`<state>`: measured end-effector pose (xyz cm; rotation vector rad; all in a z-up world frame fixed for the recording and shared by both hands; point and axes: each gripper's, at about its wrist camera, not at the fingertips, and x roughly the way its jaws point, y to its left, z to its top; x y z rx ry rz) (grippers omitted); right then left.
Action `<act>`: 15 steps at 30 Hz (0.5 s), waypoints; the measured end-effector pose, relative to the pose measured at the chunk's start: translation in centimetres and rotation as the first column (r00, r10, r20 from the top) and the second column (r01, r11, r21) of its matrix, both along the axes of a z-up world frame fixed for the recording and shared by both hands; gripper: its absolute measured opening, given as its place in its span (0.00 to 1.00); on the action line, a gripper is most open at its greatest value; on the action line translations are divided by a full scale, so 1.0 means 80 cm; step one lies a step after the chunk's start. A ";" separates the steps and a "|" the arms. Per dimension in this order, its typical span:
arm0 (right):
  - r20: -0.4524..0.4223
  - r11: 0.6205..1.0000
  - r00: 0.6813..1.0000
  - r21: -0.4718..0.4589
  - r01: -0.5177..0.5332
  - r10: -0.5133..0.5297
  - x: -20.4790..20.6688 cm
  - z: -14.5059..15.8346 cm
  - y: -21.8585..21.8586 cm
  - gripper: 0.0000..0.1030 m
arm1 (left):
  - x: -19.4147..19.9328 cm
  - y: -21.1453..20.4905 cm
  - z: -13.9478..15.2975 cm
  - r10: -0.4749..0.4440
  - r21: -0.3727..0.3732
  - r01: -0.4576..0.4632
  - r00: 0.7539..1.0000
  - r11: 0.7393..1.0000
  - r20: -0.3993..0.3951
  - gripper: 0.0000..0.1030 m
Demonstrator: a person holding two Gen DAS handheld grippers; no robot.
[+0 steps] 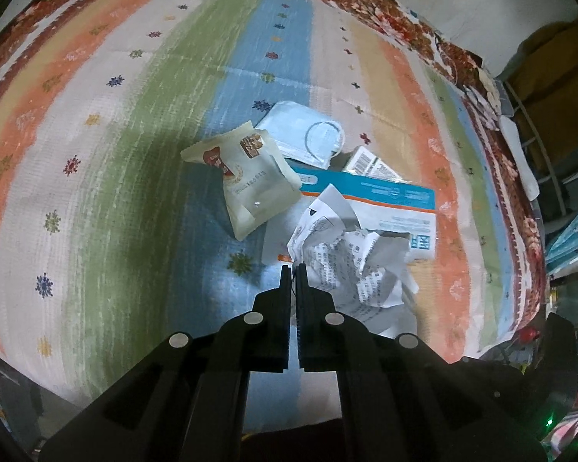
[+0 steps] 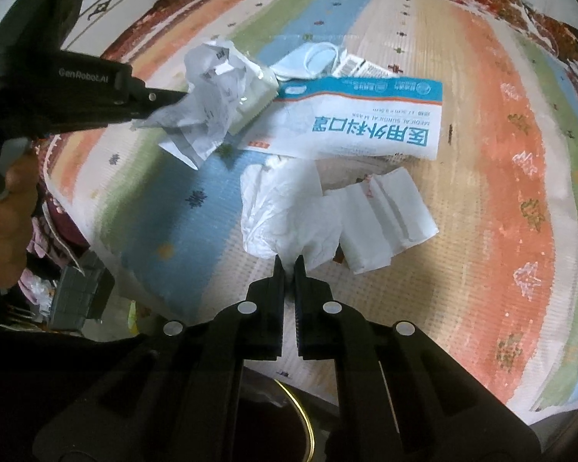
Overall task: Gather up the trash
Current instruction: 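Grasp the crumpled printed paper with the left tool while the right tool grasps white tissue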
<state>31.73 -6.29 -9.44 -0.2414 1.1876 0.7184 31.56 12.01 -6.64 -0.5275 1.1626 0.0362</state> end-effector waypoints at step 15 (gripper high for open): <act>0.103 0.995 0.995 0.104 -0.012 0.002 -0.051 0.076 -0.022 0.04 | -0.052 -0.002 0.058 0.044 -0.070 -0.037 0.994 0.997 0.103 0.02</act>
